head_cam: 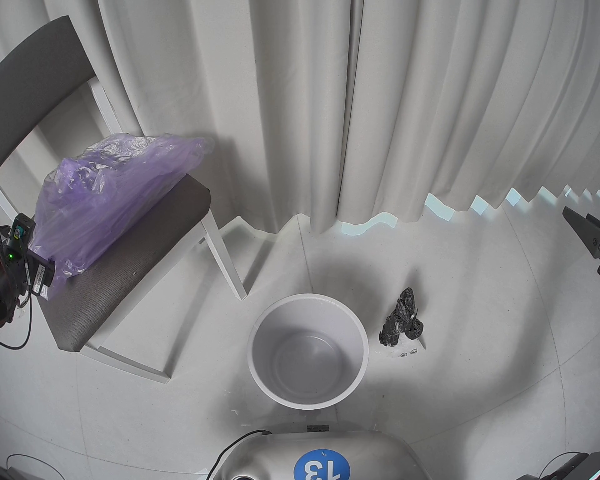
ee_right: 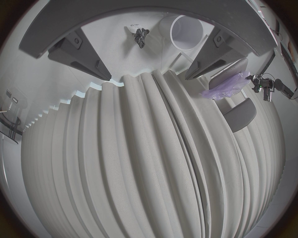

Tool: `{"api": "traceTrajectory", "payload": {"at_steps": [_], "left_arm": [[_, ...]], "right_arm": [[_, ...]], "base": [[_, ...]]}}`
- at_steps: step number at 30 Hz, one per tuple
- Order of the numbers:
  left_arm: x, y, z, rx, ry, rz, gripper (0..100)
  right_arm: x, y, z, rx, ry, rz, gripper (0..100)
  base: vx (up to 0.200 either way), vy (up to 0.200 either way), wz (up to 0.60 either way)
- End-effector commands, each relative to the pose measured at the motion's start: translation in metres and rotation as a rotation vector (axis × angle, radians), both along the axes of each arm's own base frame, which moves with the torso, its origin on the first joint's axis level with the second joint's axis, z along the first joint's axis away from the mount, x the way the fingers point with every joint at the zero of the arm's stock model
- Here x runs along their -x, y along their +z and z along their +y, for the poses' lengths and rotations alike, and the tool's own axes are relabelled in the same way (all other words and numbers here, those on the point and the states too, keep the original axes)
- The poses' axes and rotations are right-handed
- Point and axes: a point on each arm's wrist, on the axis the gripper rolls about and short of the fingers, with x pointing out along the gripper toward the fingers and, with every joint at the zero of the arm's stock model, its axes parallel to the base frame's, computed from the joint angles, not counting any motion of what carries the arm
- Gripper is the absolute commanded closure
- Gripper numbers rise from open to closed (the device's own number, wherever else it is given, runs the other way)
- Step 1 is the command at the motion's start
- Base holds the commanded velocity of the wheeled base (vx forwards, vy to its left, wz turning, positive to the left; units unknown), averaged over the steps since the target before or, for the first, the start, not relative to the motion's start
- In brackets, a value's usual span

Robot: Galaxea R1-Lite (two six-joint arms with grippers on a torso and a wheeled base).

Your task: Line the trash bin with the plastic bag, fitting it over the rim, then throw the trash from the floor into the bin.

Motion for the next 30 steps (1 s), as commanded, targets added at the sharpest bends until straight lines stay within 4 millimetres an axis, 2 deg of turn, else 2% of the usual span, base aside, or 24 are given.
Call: {"api": "traceTrajectory", "payload": {"at_steps": [1,12,13,21,30], "left_arm": [[0.0,0.0,0.0,0.001,0.001,-0.001,0],[-0.001,-0.004,0.0,0.008,-0.007,0.015,0],[-0.002,-0.005,0.0,0.008,-0.008,0.018,100],[0.001,-0.014,-0.002,0.01,-0.011,0.046,100],[0.005,-0.016,-0.003,0.02,-0.014,-0.049,100]], "right_arm": [[-0.001,-0.001,0.0,0.0,0.001,0.005,0],[-0.001,-0.001,0.0,0.002,0.002,0.007,0],[-0.001,-0.001,0.0,0.002,0.002,0.007,0],[0.0,-0.005,0.001,0.011,0.012,0.017,0],[-0.001,-0.016,0.002,0.014,0.017,0.056,0]], "base": [[0.0,0.0,0.0],[0.0,0.0,0.0],[0.0,0.0,0.0],[0.0,0.0,0.0],[0.0,0.0,0.0]]}}
